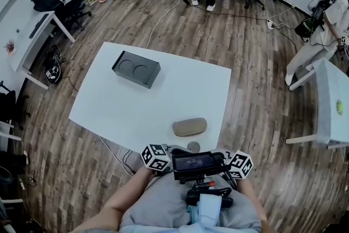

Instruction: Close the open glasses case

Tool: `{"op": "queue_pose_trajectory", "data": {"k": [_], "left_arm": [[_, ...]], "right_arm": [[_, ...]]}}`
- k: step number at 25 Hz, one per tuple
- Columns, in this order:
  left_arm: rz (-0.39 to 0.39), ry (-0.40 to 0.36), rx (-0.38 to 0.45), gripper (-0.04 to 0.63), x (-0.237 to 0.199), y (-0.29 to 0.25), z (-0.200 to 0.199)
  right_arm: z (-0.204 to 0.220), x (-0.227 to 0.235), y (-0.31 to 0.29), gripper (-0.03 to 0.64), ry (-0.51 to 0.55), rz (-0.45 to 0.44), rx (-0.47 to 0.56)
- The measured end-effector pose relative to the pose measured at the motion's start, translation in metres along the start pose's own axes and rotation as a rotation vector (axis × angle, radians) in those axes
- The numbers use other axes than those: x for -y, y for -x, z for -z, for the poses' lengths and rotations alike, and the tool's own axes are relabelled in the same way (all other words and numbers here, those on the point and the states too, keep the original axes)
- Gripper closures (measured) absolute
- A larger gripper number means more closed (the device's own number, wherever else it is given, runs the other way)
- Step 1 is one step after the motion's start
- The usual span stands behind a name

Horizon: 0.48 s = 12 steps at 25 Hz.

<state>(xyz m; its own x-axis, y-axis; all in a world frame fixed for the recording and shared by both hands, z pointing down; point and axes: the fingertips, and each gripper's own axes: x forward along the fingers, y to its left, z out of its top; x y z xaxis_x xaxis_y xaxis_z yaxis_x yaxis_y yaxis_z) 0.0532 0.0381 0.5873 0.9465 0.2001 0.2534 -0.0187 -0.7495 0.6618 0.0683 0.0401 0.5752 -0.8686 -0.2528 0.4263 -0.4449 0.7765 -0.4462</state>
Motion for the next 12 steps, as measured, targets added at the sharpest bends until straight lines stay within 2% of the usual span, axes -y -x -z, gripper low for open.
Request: {"op": "queue_pose_trajectory", "data": {"k": [12], "left_arm": [[0.009, 0.028, 0.001, 0.575, -0.0051, -0.0053, -0.0015]], "right_arm": [[0.0015, 0.0078, 0.0008, 0.58, -0.01, -0.01, -0.001]]}}
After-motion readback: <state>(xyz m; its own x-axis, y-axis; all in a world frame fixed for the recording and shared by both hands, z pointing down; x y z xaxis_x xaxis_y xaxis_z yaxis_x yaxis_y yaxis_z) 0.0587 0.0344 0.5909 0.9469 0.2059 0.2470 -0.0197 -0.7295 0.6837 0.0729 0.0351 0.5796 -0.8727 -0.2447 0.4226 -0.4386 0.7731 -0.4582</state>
